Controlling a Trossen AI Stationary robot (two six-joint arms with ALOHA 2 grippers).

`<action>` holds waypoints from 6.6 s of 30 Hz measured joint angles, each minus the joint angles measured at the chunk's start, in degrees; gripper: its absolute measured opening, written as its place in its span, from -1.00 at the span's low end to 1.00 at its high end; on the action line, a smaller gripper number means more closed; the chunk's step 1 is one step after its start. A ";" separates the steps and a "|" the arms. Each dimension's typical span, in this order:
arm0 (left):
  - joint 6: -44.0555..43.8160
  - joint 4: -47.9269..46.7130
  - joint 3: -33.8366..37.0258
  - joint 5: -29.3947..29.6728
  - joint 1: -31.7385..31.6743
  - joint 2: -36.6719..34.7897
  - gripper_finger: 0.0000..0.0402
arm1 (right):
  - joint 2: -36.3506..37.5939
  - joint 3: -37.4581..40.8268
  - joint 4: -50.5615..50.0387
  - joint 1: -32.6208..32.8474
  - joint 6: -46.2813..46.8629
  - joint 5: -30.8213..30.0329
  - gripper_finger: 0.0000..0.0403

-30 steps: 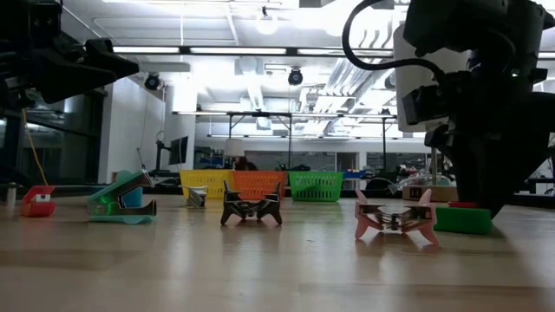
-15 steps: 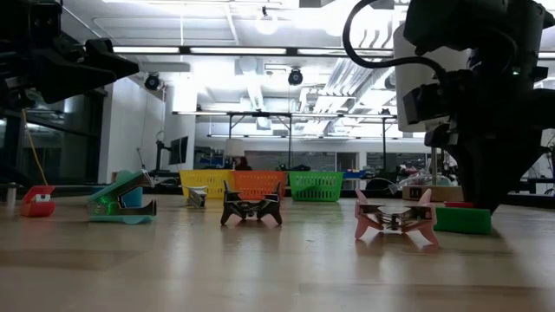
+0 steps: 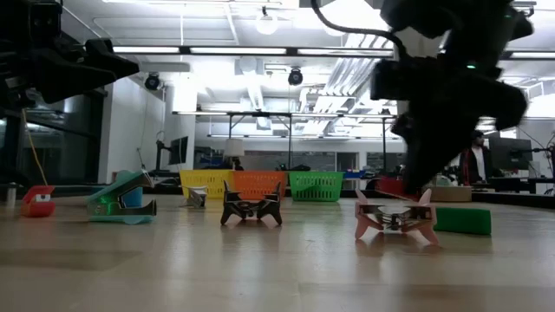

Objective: Pick and place Stapler, Stapler remover, tape
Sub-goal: Put the right red stapler into the orange basket, then put the green stapler into the orange basket

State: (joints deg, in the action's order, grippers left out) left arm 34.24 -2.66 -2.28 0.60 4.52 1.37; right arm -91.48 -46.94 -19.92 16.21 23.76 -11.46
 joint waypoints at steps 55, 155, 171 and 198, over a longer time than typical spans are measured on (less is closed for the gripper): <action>0.00 0.00 0.00 0.00 0.00 0.00 0.19 | -29.59 -48.53 -9.35 -38.41 -37.81 7.30 -0.76; 0.00 0.00 0.00 0.00 -0.01 0.00 0.19 | -19.47 -49.70 -53.88 -16.21 -5.80 10.34 -0.14; 0.00 0.00 0.00 0.00 0.01 0.00 0.19 | -19.47 -49.70 -51.97 0.24 19.47 8.90 -0.14; 0.00 0.00 0.00 0.00 0.01 0.00 0.19 | -19.48 -33.72 -44.36 7.73 43.54 14.03 -0.14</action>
State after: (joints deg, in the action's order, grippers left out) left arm 34.24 -2.66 -2.28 0.60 4.54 1.37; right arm -110.96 -80.65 -64.27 23.95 67.30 2.57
